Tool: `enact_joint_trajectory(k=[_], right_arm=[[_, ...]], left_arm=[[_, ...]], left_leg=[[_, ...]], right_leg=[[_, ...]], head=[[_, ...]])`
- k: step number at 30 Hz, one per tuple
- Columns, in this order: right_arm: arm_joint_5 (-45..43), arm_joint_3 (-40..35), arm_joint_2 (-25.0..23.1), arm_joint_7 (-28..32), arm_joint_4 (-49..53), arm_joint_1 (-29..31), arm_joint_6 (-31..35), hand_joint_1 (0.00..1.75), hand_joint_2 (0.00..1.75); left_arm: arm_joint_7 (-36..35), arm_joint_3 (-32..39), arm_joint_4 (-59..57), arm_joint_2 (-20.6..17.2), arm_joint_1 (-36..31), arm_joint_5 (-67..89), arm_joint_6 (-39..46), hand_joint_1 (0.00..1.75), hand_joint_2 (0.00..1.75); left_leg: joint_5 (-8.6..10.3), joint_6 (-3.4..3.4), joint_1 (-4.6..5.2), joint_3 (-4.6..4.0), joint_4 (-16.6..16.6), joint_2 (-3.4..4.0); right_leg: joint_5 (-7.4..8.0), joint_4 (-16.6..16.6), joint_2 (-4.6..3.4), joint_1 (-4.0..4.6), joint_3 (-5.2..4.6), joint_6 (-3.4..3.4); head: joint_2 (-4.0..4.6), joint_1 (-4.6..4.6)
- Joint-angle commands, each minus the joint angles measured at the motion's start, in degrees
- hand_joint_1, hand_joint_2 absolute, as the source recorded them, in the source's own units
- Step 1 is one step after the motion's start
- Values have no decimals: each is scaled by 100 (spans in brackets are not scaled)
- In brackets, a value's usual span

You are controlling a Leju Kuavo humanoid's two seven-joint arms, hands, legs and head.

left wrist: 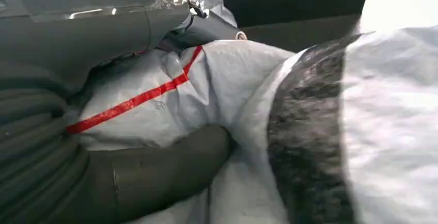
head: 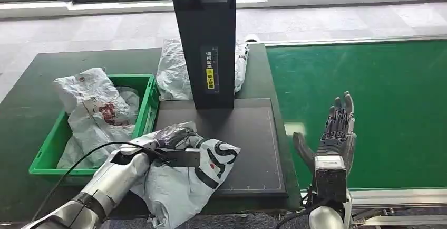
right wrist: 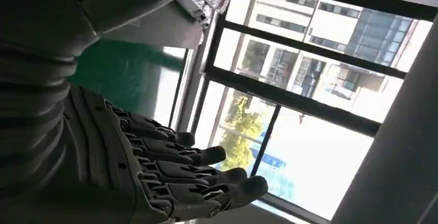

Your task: Moved the parcel from conveyor to table for the left to box.

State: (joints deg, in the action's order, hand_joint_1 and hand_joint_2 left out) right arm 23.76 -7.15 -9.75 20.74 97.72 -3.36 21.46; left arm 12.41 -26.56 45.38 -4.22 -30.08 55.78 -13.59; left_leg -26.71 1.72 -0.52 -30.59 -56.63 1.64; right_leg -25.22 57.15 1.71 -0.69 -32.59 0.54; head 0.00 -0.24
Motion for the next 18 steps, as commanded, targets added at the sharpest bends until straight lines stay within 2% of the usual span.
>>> enact_joint_trajectory(k=[1,3,5,6,7,8,11,13,18], right_arm=[[188,637,-433,-263,504,-201,-61,0,175],[206,714,-501,-269,600,-294,-13,0,175],[201,684,-451,-223,559,-357,10,0,175],[79,565,-340,-143,417,-324,-50,0,175],[7,515,-310,-59,231,-259,30,0,175],[-99,397,-243,53,9,-145,110,0,175],[-274,235,-162,116,-266,51,176,0,175],[-276,221,-147,116,-248,54,188,0,175],[-278,221,-136,114,-211,34,200,0,175]], left_arm=[[-234,885,787,542,-263,-660,1892,175,175],[-479,1036,1010,675,-547,-433,2806,175,175],[-696,1078,1265,690,-757,-137,3325,175,175],[-822,1380,1482,678,-792,172,4626,175,175],[-810,1487,1649,544,-855,130,4463,175,175],[-856,1771,1987,392,-820,381,4839,175,175],[-737,2253,2296,228,-701,502,4986,175,175],[-686,2276,2281,254,-668,501,4986,175,175],[-649,2257,2251,319,-645,527,5029,175,175]], left_leg=[[14,-10,-5,-76,-20,-50],[16,-2,-6,-48,-32,-49],[32,4,-8,-89,-39,-60],[38,-5,-10,-111,-43,-64],[45,-5,-9,-125,-39,-68],[42,-4,-6,-112,-35,-34],[38,-6,-10,-130,-38,9],[41,-3,-5,-125,-23,28],[44,-4,-5,-123,-22,2]], right_leg=[[8,6,22,9,-64,-4],[12,15,19,15,-83,-5],[29,16,27,22,-118,-2],[34,14,22,27,-139,-4],[49,9,29,27,-150,-7],[52,9,8,31,-148,-7],[66,8,-40,34,-171,-6],[72,3,-49,29,-170,-6],[65,2,-27,25,-167,-6]], head=[[2,0],[0,0],[0,2],[0,0],[0,0],[2,0],[2,0],[0,0],[0,2]])
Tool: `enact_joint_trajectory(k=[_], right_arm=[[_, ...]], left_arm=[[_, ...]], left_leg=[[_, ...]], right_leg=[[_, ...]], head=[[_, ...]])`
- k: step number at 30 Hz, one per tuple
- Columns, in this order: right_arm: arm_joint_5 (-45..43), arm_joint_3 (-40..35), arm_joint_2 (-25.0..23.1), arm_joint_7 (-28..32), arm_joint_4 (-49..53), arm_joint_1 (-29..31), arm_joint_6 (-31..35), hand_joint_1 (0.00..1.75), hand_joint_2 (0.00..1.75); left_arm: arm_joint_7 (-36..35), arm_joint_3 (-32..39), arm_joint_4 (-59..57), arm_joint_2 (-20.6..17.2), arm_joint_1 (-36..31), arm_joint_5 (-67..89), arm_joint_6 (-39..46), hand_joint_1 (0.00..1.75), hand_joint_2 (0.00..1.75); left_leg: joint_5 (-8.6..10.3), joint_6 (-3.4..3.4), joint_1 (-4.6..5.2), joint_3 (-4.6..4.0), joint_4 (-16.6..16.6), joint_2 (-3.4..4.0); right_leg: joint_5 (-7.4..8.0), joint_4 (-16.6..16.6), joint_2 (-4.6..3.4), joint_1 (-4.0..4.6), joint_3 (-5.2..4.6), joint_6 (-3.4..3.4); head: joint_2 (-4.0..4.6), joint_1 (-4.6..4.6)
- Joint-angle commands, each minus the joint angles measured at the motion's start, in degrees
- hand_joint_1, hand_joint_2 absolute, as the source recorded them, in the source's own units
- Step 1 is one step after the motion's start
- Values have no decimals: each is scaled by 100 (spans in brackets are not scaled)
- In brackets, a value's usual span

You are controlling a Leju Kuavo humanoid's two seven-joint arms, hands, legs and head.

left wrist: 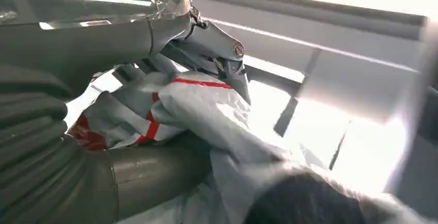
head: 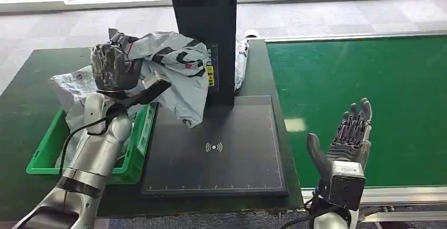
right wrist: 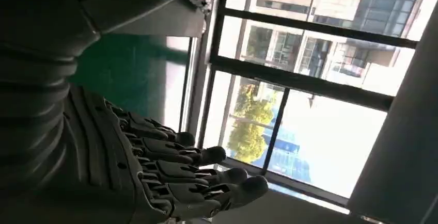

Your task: Moved the parcel from conveyor to table for the left to box.

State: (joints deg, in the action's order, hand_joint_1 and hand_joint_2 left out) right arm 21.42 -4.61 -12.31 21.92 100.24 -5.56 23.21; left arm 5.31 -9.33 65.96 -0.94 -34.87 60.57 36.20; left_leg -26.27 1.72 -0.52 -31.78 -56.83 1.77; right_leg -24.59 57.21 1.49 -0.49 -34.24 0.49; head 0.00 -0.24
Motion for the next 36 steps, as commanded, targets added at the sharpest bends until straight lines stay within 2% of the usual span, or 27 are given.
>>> enact_joint_trajectory(k=[1,3,4,5,6,7,8,9,12,13,14,15,16,17,18,23,36], right_arm=[[-44,-32,120,-4,-462,254,26,0,175],[-44,-32,120,-4,-462,254,26,0,175],[-47,-89,164,-9,-493,283,43,0,175],[-121,-222,289,-5,-612,372,-45,0,175],[-259,-359,424,31,-891,543,-11,0,175],[-323,-489,560,78,-1066,641,30,0,175],[-481,-641,718,118,-1307,760,124,0,175],[-660,-811,877,178,-1466,846,240,0,175],[-727,-838,908,216,-1559,888,284,0,175],[-860,-1020,1098,163,-1703,991,268,0,175],[-976,-1124,1195,193,-1870,1095,298,0,175],[-1081,-1183,1250,242,-2002,1175,338,0,175],[-1139,-1237,1294,255,-2133,1263,360,0,175],[-1222,-1259,1310,274,-2194,1324,377,0,175],[-1241,-1266,1324,280,-2217,1346,386,0,175],[-1265,-1300,1344,281,-2177,1333,401,0,175],[-1265,-1300,1344,281,-2177,1333,401,0,175]], left_arm=[[61,534,193,-9,-166,48,50,175,175],[61,534,193,-9,-166,48,50,175,175],[13,699,195,-6,-171,160,380,175,175],[129,1459,794,120,-32,101,380,175,175],[542,2080,719,-85,93,-84,380,175,175],[-5,2540,467,-362,153,461,380,175,175],[-183,2775,34,-889,243,473,380,175,175],[-241,3216,-383,-1102,236,908,380,175,175],[168,3504,-546,-1213,238,690,380,175,175],[-1234,3398,-1778,-1600,-20,1559,-226,175,175],[-1280,3307,-2479,-1868,-135,1473,-70,175,175],[-1340,3211,-3054,-2067,-267,1442,-138,175,175],[-1393,3157,-3455,-2158,-431,1462,-150,175,175],[-1370,3061,-3926,-2208,-655,1496,-219,175,175],[-1410,3028,-3972,-2187,-726,1515,-216,175,175],[-1521,2938,-4026,-2136,-824,1568,-206,175,175],[-1521,2938,-4026,-2136,-824,1568,-206,175,175]], left_leg=[[4,-4,-8,-9,-1,-20],[8,-3,-7,-12,0,-20],[9,0,-3,-13,-1,-18],[9,-2,-5,-14,-1,-21],[7,-3,-7,-12,0,-6],[4,0,-5,-11,0,23],[4,-1,-5,-3,10,48],[2,4,-3,-4,17,62],[-4,9,-2,-28,35,98],[-13,12,-8,-35,21,80],[-9,11,-10,-40,22,74],[6,26,-11,13,23,70],[12,29,-14,11,31,67],[22,27,-20,9,36,46],[20,32,-20,-2,22,26],[32,37,-34,-35,6,-5],[29,38,-32,-40,5,-3]], right_leg=[[4,-8,-4,7,-2,-2],[4,-8,-3,7,-3,-4],[2,-2,-1,5,-5,-3],[4,-5,-5,8,-4,-4],[9,-8,-26,9,-8,-4],[12,-5,-48,8,-14,-2],[20,-13,-80,7,-15,-2],[20,-11,-86,5,-6,1],[24,-16,-115,-1,-4,8],[8,-9,-86,-2,-7,13],[9,-11,-86,-2,-16,15],[13,-9,-82,0,-26,27],[18,-13,-88,2,-26,33],[18,-17,-75,8,-19,32],[12,-3,-48,8,-22,32],[18,-1,-31,24,-45,31],[20,-3,-31,22,-45,32]], head=[[0,0],[2,0],[0,0],[0,0],[0,0],[2,0],[2,-2],[2,-4],[0,0],[2,0],[0,4],[0,4],[0,-2],[2,-2],[2,-2],[0,0],[0,-2]])
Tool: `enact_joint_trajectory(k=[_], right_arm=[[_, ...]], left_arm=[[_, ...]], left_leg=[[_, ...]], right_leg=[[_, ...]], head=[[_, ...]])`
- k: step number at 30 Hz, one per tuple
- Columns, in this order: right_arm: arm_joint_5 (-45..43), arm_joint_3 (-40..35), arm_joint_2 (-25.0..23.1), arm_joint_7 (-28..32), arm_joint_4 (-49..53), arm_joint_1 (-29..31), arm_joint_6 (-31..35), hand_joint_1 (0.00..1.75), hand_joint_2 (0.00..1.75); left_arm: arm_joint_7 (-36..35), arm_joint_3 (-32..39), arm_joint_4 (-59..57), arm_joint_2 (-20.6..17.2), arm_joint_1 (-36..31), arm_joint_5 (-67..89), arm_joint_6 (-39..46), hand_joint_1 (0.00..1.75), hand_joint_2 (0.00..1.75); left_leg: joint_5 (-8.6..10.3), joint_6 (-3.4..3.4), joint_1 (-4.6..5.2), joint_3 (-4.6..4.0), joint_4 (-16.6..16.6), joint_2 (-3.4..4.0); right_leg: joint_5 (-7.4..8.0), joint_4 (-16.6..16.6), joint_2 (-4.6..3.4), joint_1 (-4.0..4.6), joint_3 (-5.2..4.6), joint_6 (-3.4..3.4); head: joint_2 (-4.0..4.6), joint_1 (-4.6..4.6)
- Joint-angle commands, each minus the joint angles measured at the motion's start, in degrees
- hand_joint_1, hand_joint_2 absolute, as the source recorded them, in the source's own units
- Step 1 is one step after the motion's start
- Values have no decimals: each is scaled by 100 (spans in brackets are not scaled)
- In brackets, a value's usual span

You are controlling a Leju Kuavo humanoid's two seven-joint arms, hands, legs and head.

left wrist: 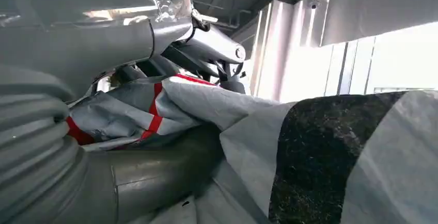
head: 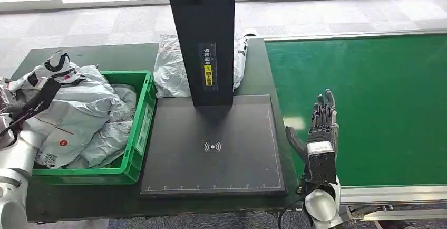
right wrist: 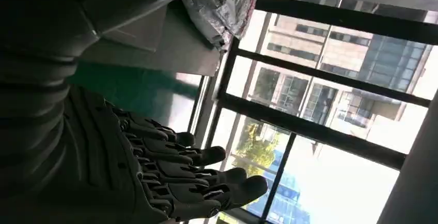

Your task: Moved the parcel from conveyor to table for the left to box.

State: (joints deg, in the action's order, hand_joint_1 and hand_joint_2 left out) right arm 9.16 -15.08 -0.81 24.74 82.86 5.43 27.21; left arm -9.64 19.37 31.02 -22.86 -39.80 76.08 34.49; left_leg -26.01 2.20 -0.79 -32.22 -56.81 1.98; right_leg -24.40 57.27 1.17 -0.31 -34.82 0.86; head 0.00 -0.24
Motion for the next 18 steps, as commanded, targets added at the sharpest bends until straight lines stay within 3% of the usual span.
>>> enact_joint_trajectory(k=[1,18], right_arm=[[-39,-253,195,-1,-439,233,0,0,175],[-39,-253,195,-1,-439,233,0,0,175]], left_arm=[[-26,68,-532,56,-331,16,-36,175,175],[-26,68,-532,56,-331,16,-36,175,175]], left_leg=[[2,-8,-2,4,2,-18],[1,-5,-3,1,0,-13]], right_leg=[[0,-5,0,1,9,-4],[-1,-1,2,2,4,-2]], head=[[0,0],[0,0]])
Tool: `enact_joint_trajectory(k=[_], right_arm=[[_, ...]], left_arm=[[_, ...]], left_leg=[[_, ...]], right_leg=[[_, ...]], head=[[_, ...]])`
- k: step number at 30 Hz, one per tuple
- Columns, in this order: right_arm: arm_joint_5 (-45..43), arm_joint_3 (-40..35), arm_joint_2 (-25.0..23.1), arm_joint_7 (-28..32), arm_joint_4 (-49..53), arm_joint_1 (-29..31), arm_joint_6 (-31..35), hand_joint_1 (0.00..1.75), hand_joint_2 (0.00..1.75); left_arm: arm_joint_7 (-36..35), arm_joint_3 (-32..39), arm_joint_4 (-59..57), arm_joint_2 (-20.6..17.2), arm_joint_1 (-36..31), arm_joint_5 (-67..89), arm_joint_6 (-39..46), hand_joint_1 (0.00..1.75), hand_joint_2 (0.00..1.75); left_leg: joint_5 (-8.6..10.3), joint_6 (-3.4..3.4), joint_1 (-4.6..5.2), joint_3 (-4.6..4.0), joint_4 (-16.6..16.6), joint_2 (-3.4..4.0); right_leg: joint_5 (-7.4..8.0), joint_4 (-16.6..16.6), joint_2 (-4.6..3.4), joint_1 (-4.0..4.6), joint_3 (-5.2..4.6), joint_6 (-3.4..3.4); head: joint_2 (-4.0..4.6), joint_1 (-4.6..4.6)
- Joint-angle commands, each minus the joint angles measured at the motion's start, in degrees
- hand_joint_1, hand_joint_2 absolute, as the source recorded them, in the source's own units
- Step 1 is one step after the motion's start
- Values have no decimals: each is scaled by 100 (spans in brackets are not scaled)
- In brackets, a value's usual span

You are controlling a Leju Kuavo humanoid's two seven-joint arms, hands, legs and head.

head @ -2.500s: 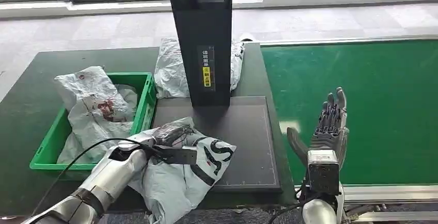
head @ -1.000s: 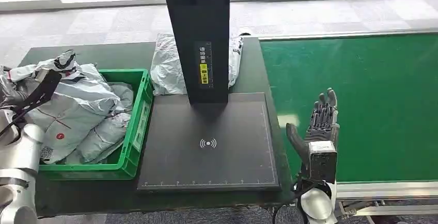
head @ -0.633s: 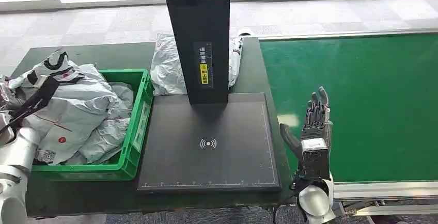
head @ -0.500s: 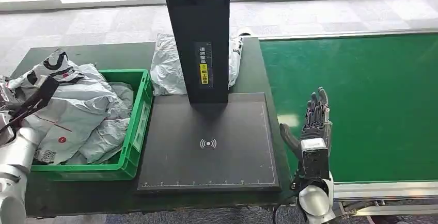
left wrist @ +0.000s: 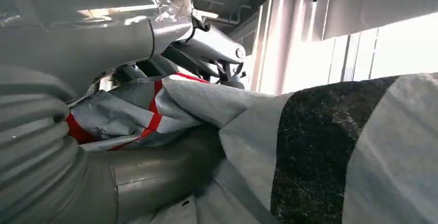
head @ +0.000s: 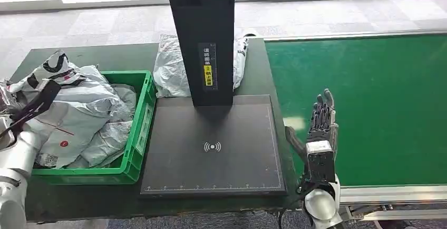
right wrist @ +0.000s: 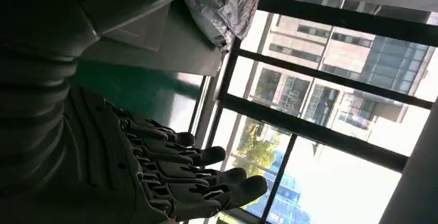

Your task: Moved the parcel from conveyor to table for the left to box.

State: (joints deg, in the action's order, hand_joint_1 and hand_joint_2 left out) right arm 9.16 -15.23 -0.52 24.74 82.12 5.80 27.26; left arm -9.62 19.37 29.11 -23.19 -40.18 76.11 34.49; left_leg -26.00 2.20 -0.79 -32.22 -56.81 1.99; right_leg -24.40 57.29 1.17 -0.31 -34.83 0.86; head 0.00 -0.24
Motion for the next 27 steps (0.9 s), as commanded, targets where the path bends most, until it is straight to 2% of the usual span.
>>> enact_joint_trajectory(k=[1,3,4,5,6,7,8,9,10,11,12,15,27], right_arm=[[-39,-238,166,-1,-365,196,-4,0,175],[-39,-238,166,-1,-365,196,-4,0,175],[-39,-238,166,-1,-365,196,-4,0,175],[-142,-151,70,76,-373,250,422,0,175],[-184,-215,104,46,-396,311,473,0,175],[-207,-247,120,26,-406,341,495,0,175],[-231,-281,135,13,-408,350,508,0,175],[-233,-299,139,16,-410,339,515,0,175],[-250,-319,162,24,-418,323,534,0,175],[-270,-317,185,48,-414,295,551,0,175],[-295,-333,219,78,-415,273,559,0,175],[-322,-340,242,105,-404,250,565,0,175],[-312,-353,188,97,-328,274,552,0,175]], left_arm=[[-28,68,-341,89,-293,14,-36,175,175],[-28,68,-341,89,-293,14,-36,175,175],[-28,68,-341,89,-293,14,-36,0,175],[2132,1430,917,1648,-667,-2146,-1027,0,175],[3624,843,1121,2176,-850,-3605,-464,0,175],[3181,359,1205,2387,-924,-3564,-146,0,175],[3001,-218,1376,2380,-876,-3969,334,0,175],[2995,-408,1400,2310,-845,-4144,418,0,175],[2988,-682,1466,2161,-757,-4469,498,0,175],[3002,-801,1499,2031,-685,-4639,476,0,175],[3099,-828,1574,1952,-613,-4726,551,0,175],[3165,-856,1543,1863,-567,-4792,551,0,175],[3201,-773,1622,1888,-520,-4717,551,0,175]], left_leg=[[1,-10,-4,1,0,-24],[2,-11,-4,1,1,-28],[1,-9,-4,1,0,-24],[1,-7,-2,1,0,-18],[2,-10,-4,0,0,-26],[18,-13,-7,-30,-10,-106],[28,-20,-6,-33,-23,-171],[20,-13,-3,-34,-34,-105],[35,-38,8,-53,-32,-142],[35,-46,6,-63,-34,-147],[32,-49,3,-64,-36,-148],[23,-47,7,-52,-32,-62],[26,-55,16,-54,-33,-48]], right_leg=[[-1,-6,3,3,8,-5],[-1,-6,4,2,9,-5],[-1,-5,3,3,8,-4],[-1,-3,3,2,6,-3],[-1,-5,4,3,8,-5],[-7,-5,90,7,12,-9],[-14,-11,148,7,7,-15],[1,-10,86,13,-30,-12],[0,-9,134,2,-12,-20],[2,-8,133,16,-5,-27],[4,-10,148,18,7,-26],[34,-12,69,5,-3,-29],[36,-14,45,2,-18,-37]], head=[[0,0],[0,0],[0,0],[0,0],[0,0],[0,0],[2,4],[2,18],[0,4],[0,15],[0,-2],[2,2],[0,2]])
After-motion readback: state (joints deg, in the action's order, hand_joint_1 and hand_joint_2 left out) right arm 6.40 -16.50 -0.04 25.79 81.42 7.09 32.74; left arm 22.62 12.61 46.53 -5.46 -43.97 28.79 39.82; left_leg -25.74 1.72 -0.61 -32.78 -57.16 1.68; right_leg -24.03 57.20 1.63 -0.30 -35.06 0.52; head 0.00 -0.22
